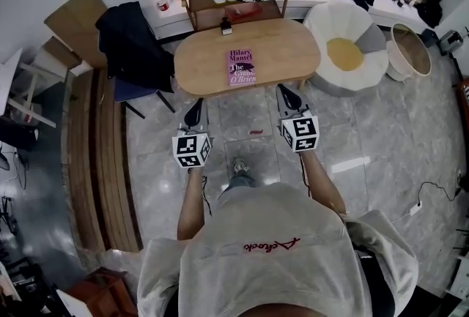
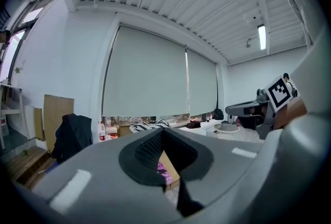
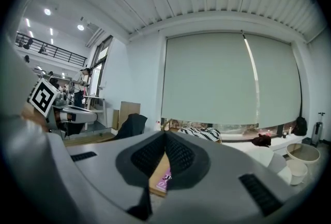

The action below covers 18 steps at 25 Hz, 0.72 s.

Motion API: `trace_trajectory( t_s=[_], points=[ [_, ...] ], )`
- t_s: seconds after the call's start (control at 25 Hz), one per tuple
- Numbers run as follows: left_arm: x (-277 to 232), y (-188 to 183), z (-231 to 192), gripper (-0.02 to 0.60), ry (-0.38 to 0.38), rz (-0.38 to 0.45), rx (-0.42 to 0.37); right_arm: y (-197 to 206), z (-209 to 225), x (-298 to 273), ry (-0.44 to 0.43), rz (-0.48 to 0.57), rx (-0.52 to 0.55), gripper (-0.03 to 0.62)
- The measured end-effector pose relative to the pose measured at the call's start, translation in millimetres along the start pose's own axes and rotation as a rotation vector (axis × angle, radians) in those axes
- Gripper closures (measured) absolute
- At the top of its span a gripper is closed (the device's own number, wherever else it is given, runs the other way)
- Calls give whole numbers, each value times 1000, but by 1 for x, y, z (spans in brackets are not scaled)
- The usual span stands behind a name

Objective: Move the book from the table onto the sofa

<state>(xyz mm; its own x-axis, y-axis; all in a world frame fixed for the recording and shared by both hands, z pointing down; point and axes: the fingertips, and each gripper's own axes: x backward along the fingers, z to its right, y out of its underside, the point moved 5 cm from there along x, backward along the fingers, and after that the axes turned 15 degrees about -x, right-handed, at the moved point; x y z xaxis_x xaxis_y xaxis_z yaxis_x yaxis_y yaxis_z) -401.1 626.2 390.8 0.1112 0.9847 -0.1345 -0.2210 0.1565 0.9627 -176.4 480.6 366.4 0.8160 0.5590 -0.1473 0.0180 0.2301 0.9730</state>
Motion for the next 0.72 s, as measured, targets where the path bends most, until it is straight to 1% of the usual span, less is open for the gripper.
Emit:
trace_trajectory(
  t_s=[0.36, 0.72],
  points=[
    [-45, 4, -41, 572, 17, 10, 4, -12, 4, -55, 23, 10, 4, 586],
    [-78, 9, -71, 572, 48, 19, 0, -23, 14, -98, 79, 40, -7, 586]
  ],
)
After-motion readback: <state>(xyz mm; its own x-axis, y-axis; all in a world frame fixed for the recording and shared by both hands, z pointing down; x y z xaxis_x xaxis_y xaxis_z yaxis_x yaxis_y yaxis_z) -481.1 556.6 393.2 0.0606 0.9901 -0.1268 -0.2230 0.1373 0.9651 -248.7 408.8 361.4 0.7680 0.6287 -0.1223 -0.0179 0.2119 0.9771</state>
